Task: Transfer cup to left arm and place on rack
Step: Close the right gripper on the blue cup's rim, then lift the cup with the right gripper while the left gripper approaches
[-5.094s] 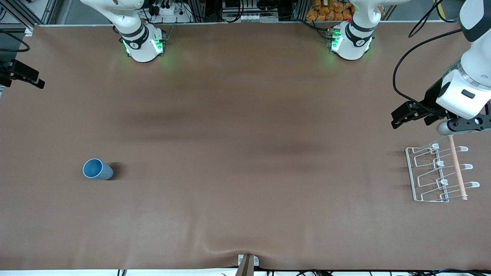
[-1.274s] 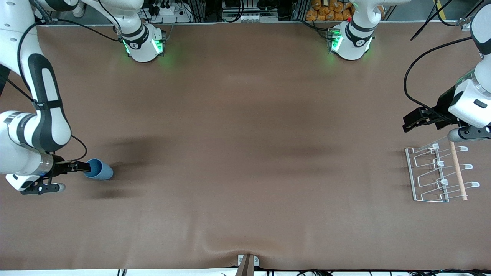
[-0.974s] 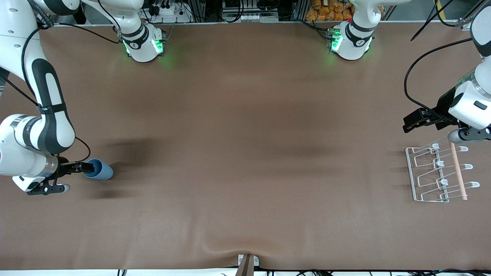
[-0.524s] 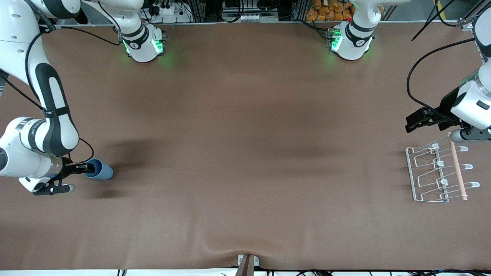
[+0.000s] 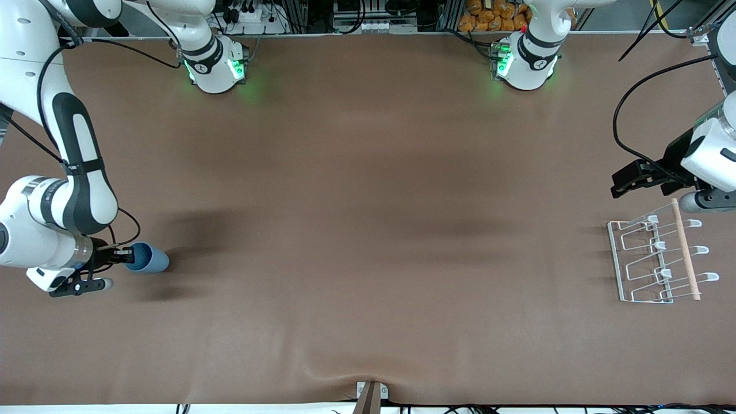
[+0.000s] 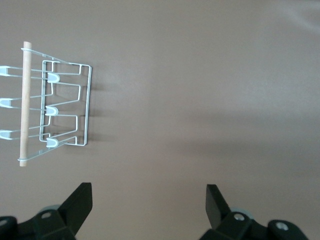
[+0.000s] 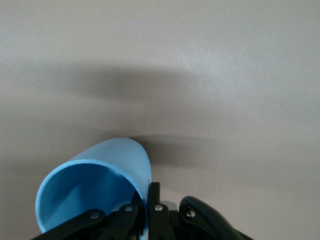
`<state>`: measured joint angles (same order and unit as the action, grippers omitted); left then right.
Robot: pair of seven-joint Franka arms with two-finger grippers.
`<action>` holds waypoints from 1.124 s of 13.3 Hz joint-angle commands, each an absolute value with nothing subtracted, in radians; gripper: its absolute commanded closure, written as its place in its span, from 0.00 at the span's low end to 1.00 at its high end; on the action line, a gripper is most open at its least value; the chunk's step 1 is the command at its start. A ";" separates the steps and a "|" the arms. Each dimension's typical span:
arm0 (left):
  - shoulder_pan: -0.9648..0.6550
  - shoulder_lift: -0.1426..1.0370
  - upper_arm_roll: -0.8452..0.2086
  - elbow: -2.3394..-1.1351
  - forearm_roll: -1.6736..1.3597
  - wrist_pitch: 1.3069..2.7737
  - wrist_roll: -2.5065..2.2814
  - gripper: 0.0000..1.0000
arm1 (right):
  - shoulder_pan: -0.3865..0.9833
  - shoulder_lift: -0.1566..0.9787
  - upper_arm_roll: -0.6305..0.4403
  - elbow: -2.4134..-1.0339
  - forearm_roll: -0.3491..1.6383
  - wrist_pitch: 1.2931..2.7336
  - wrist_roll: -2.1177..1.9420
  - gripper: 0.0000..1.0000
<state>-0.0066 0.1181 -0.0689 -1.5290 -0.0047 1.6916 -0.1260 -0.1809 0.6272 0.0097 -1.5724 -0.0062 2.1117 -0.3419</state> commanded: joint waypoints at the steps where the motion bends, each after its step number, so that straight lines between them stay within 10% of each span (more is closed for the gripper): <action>1: -0.003 0.121 -0.071 -1.519 -0.023 1.671 -0.117 0.00 | -0.178 0.571 0.021 -1.577 -0.014 2.100 -0.385 1.00; 15: 0.057 0.155 -0.066 -1.519 -0.529 1.603 -0.415 0.00 | -0.163 0.480 0.329 -1.551 0.245 2.057 -0.324 1.00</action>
<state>0.0561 0.1534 -0.0631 -1.5307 -0.4733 1.6215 -0.3097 -0.1577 0.4873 0.2727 -1.5542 0.1814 2.0692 -0.3499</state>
